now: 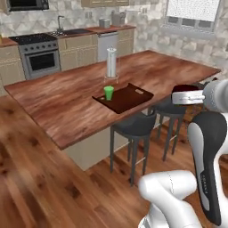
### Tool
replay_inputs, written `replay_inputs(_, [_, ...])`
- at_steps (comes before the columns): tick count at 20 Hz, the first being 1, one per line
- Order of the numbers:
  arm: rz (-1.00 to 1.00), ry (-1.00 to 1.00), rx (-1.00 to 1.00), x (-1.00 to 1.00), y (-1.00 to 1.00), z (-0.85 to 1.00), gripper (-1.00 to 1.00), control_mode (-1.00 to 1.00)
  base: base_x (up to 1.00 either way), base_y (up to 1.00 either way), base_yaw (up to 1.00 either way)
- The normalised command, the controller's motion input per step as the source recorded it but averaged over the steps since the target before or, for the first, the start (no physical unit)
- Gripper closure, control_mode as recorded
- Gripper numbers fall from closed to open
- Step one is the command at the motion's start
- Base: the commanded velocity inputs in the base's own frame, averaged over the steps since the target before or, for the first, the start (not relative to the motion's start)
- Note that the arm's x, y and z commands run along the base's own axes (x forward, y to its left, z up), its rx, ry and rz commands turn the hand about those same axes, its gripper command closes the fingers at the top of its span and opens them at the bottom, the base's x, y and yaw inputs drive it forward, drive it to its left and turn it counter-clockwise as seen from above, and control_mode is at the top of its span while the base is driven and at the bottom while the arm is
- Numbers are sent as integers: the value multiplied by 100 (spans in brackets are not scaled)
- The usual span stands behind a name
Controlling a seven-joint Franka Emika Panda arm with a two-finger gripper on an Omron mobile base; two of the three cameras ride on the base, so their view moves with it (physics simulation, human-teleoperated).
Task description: There is a tray on the dining counter. Grab the cup, mug, and pitcher and place them on the tray. The pitcher may be placed next to the tray if it cannot fit the tray.
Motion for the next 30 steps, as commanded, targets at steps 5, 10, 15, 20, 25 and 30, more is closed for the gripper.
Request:
replay_inputs(5, [0,0,0,0,0,0,100,100,36,-74,63])
replay_inputs(10, [0,0,0,0,0,0,100,100,36,-75,61])
replay_inputs(15, [0,0,0,0,0,0,100,100,34,-78,61])
replay_inputs(20, [0,0,0,0,0,0,100,100,30,-87,55])
replay_inputs(25, [0,0,0,0,0,0,100,100,12,-65,15])
replay_inputs(30, [0,0,0,0,0,0,100,100,33,-28,-6])
